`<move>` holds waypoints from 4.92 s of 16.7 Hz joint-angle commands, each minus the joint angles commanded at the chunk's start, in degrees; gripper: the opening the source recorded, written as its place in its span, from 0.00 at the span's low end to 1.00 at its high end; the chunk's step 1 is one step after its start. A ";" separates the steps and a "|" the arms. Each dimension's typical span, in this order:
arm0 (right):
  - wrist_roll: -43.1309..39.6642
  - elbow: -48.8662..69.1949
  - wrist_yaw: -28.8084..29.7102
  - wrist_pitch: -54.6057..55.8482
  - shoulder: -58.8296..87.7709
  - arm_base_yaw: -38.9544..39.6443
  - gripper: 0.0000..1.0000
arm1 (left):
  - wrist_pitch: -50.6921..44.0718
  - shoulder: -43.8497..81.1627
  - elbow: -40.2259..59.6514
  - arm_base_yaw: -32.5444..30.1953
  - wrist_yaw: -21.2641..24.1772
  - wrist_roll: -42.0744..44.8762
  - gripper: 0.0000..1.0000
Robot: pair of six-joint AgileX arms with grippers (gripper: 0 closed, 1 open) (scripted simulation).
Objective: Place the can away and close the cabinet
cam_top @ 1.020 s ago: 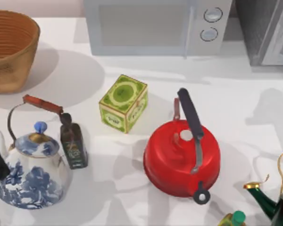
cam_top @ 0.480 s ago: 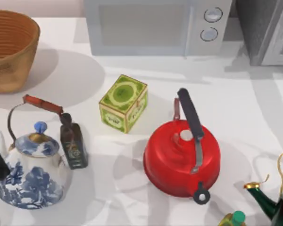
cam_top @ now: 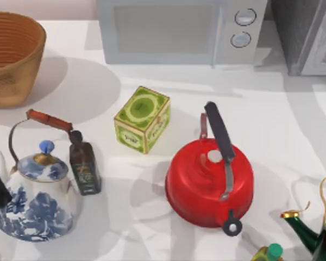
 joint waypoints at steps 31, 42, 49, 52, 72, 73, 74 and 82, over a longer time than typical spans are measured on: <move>-0.02 58.22 -4.25 -14.70 43.44 -5.00 0.45 | 0.00 0.00 0.00 0.00 0.00 0.00 1.00; -0.02 58.22 -4.25 -14.70 43.44 -5.00 1.00 | 0.00 0.00 0.00 0.00 0.00 0.00 1.00; 0.01 57.64 -4.29 -14.62 43.13 -4.89 1.00 | 0.00 0.00 0.00 0.00 0.00 0.00 1.00; 0.22 52.38 -4.60 -13.90 39.87 -5.05 1.00 | 0.00 0.00 0.00 0.00 0.00 0.00 1.00; 0.10 -77.49 -9.50 17.06 -54.72 -9.90 1.00 | 0.00 0.00 0.00 0.00 0.00 0.00 1.00; -0.09 -82.33 -9.80 18.59 -59.21 -10.08 1.00 | 0.00 0.00 0.00 0.00 0.00 0.00 1.00; -0.29 -86.60 -10.08 19.96 -63.26 -10.24 1.00 | 0.00 0.00 0.00 0.00 0.00 0.00 1.00; -1.12 -99.95 -11.17 24.33 -76.14 -10.61 1.00 | 0.00 0.00 0.00 0.00 0.00 0.00 1.00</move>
